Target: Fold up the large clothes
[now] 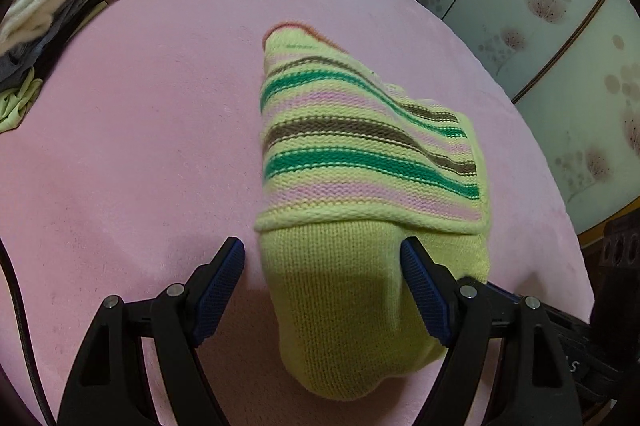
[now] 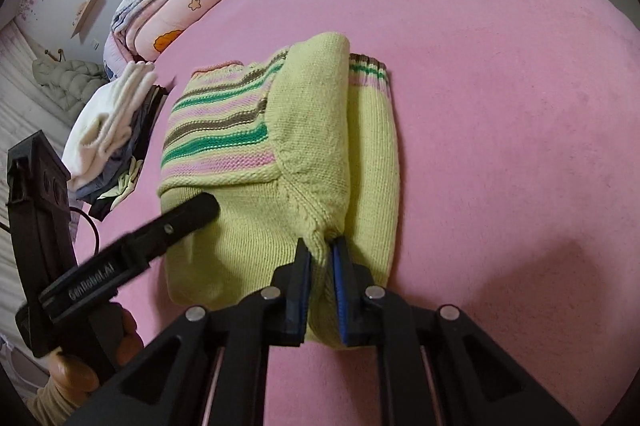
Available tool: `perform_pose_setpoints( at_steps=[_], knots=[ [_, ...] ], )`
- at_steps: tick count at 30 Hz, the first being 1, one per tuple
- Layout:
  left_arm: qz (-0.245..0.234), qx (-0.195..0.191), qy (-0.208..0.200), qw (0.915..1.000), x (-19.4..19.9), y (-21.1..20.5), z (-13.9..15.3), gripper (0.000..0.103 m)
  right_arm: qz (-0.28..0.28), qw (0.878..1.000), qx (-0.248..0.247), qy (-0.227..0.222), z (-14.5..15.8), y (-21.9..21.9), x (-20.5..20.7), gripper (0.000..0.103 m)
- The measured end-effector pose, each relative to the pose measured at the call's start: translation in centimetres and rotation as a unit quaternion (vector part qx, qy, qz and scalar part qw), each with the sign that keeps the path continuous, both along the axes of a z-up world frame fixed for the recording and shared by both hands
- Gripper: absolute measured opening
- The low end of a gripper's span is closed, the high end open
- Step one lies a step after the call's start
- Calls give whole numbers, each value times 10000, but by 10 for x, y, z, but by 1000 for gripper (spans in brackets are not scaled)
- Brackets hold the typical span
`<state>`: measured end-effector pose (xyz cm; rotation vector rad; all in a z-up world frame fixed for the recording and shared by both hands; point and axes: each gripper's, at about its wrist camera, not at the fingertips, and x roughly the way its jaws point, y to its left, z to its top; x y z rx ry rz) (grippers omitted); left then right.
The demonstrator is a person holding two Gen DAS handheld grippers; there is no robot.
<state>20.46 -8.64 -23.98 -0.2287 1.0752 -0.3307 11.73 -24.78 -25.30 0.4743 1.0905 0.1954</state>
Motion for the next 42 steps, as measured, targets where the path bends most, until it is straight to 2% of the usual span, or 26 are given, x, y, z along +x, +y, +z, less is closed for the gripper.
perform_pose_setpoints(
  at_steps=[5,7,12,16,18,19,22,24,26,29,35,42],
  knots=[
    [-77,38,118,9999,6,0,10,79,273,9993,-255,7,19,6,6,17],
    [-99,135,98,9998,8,0,19,79,239,9989,-401,-95,33,6,7,28],
    [-94,236,-285,9993,14,-1,52,79,341,9927,-740,-886,69,10,16,29],
    [-119,307,-387,9987,34,-13,57,79,508,9907,-647,-1086,74,17,47,29],
    [-142,378,-368,9985,44,-21,53,70,558,9896,-632,-1166,73,21,61,28],
    [-151,450,-305,9984,50,-26,49,67,606,9895,-649,-1139,71,24,69,25],
    [-111,537,-164,9984,53,-22,35,67,615,9913,-801,-845,53,24,86,24],
    [-144,486,-65,9987,55,-21,29,67,634,9912,-1040,-519,33,22,94,24],
    [-97,405,63,9991,56,-17,22,68,612,9911,-1070,-500,24,17,94,24],
    [-20,323,122,9994,57,-13,18,71,632,9912,-1038,-520,26,15,92,24],
    [34,399,213,9990,56,-12,20,73,483,9938,-868,-495,36,12,87,26],
    [63,435,297,9986,44,-7,51,78,283,9957,-742,-480,69,4,75,28]
  ],
)
